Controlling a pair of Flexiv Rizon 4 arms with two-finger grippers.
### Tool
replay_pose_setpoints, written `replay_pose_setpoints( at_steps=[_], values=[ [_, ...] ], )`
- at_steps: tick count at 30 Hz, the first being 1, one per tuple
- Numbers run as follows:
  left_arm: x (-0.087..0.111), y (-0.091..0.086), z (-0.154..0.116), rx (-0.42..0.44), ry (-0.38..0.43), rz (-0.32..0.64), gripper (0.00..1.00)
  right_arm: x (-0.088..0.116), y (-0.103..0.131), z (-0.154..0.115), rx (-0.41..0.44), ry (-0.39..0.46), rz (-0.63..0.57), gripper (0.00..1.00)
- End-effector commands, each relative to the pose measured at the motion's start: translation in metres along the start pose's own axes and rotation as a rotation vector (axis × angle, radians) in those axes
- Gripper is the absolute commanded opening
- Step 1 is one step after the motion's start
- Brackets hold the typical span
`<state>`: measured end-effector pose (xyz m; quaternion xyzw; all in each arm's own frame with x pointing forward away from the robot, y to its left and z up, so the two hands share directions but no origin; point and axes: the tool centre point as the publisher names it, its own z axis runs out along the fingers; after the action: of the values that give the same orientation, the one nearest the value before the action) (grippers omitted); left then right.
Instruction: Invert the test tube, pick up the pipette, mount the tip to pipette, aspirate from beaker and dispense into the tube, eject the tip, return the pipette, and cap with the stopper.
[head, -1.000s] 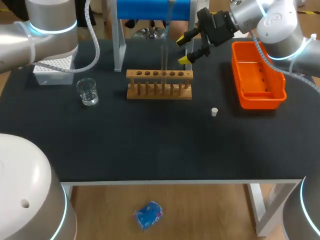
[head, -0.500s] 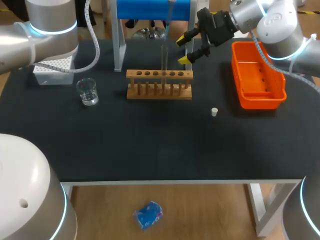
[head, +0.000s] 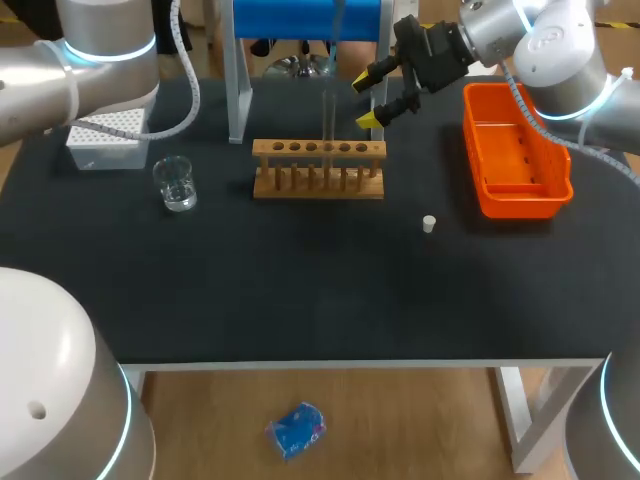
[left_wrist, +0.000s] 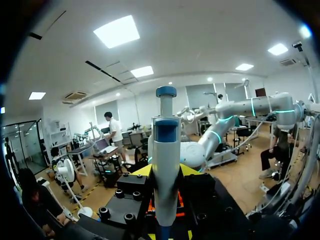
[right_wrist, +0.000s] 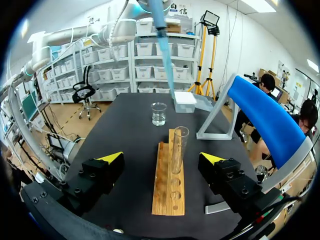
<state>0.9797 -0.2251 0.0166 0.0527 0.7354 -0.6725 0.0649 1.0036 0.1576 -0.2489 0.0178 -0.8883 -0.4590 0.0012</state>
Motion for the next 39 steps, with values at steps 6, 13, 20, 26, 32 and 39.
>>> replay_pose_setpoints(
  at_steps=[6, 13, 20, 26, 32, 39],
  values=[
    [-0.021, 0.019, -0.001, 0.024, 0.004, -0.013, 0.0, 0.0, 0.0, 0.0, 0.002, 0.001, 0.0, 1.0],
    [-0.028, 0.031, -0.006, 0.033, -0.007, -0.033, 0.0, 0.0, 0.0, 0.0, 0.002, 0.001, 0.0, 1.0],
    [-0.032, 0.04, -0.009, 0.041, -0.009, -0.055, 0.0, 0.0, 0.0, 0.0, 0.002, 0.001, 0.0, 1.0],
    [-0.032, 0.049, -0.007, 0.042, -0.011, -0.082, 0.0, 0.0, 0.0, 0.0, 0.002, 0.001, 0.0, 1.0],
    [-0.032, 0.055, -0.005, 0.042, -0.01, -0.095, 0.0, 0.0, 0.0, 0.0, 0.002, 0.001, 0.0, 1.0],
    [-0.031, 0.058, -0.005, 0.032, -0.007, -0.112, 0.0, 0.0, 0.0, 0.0, 0.002, 0.001, 0.0, 1.0]
  ],
)
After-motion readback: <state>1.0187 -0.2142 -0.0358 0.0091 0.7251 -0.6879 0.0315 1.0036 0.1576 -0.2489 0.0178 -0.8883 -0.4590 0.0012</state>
